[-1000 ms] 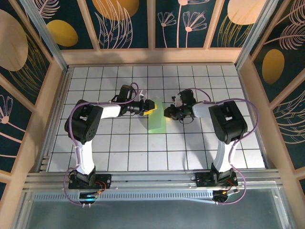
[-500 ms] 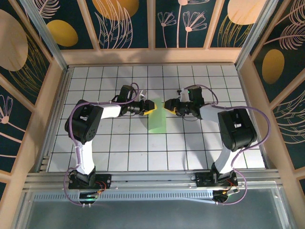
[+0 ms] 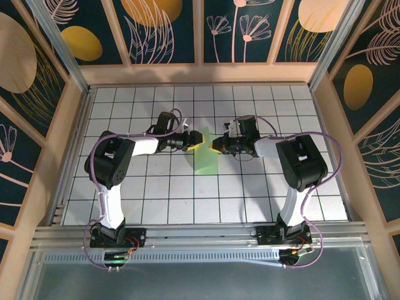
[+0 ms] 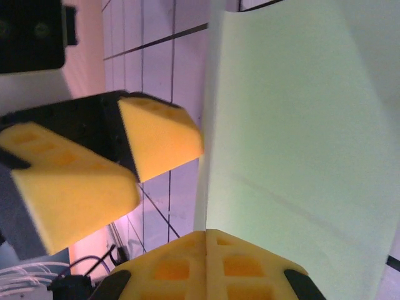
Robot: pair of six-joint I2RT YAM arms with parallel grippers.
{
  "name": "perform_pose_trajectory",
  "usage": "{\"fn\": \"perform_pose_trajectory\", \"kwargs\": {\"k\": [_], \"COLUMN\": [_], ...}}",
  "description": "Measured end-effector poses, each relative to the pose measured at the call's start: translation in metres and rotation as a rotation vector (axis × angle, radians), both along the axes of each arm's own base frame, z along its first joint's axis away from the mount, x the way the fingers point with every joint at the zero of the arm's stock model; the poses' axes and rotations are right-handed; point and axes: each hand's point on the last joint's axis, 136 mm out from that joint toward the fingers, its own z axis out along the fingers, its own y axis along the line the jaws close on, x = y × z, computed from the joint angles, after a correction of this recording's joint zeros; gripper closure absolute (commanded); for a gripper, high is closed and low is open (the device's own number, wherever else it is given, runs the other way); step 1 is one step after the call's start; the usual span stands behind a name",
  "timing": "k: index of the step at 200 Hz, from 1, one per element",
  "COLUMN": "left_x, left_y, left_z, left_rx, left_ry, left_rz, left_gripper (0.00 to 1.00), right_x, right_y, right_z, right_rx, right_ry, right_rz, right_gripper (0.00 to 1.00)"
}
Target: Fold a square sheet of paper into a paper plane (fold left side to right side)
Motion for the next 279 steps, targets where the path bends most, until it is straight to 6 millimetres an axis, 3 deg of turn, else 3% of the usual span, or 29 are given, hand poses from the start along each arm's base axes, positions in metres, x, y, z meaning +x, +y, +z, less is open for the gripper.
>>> {"fn": "perform_pose_trajectory", "kwargs": {"k": [54, 86, 139, 201, 279], "left_x": [0.005, -0.004, -0.020, -0.015, -0.012], "left_y": [0.022, 0.029, 0.019, 0.008, 0.005], "left_z": [0.024, 0.002, -0.033, -0.038, -0.046], "left_rx": [0.117, 0.179, 0.231, 0.245, 0.313], "left_ry": [-0.099, -0.048, 0.035, 0.032, 0.035], "left_rz": [0.093, 0.103, 0.060, 0.050, 0.042], "left_gripper": [0.37, 0.36, 0.37, 0.50, 0.61], "right_x": [-0.002, -0.005, -0.010, -0.009, -0.012], "right_y": [-0.013, -0.017, -0.016, -0.017, -0.025], "right_z": [-0.021, -0.030, -0.035, -0.036, -0.042], "right_rx": [-0.110, -0.158, -0.188, -0.196, -0.248], "right_ry": [0.040, 0.062, 0.065, 0.060, 0.063], "right_rz": [-0.039, -0.052, -0.047, -0.048, -0.056], "right_gripper": [1.00, 1.00, 1.00, 0.98, 0.68]}}
